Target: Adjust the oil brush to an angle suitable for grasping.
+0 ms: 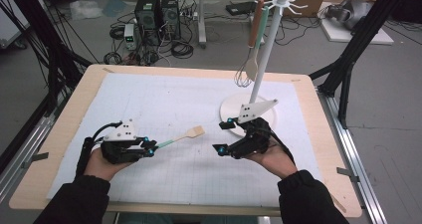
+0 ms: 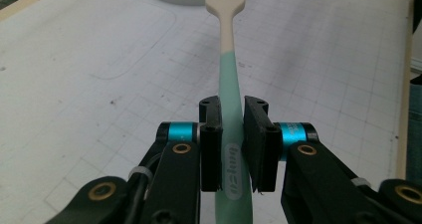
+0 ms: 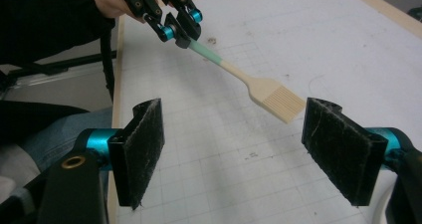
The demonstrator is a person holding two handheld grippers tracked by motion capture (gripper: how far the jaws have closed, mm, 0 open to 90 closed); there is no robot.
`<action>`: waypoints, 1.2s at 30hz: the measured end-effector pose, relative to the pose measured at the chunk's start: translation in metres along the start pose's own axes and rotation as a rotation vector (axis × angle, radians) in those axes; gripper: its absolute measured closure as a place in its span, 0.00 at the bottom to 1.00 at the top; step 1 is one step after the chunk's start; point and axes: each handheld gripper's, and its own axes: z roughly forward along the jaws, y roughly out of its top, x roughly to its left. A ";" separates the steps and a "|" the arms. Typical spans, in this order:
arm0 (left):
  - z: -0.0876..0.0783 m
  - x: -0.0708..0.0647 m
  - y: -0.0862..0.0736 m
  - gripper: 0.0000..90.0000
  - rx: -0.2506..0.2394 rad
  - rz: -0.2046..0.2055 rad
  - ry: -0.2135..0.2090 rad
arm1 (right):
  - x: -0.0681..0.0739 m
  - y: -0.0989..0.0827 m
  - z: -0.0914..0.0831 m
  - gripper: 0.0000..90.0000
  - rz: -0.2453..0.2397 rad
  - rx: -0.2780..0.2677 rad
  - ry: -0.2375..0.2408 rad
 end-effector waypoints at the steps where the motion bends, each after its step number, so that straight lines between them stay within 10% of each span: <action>1: 0.001 -0.001 0.001 0.86 -0.002 0.001 -0.008 | 0.000 0.000 0.001 0.26 0.001 0.004 0.002; 36: 0.020 -0.023 0.030 0.86 0.000 0.087 -0.156 | -0.005 0.010 0.036 0.32 -0.045 0.102 0.067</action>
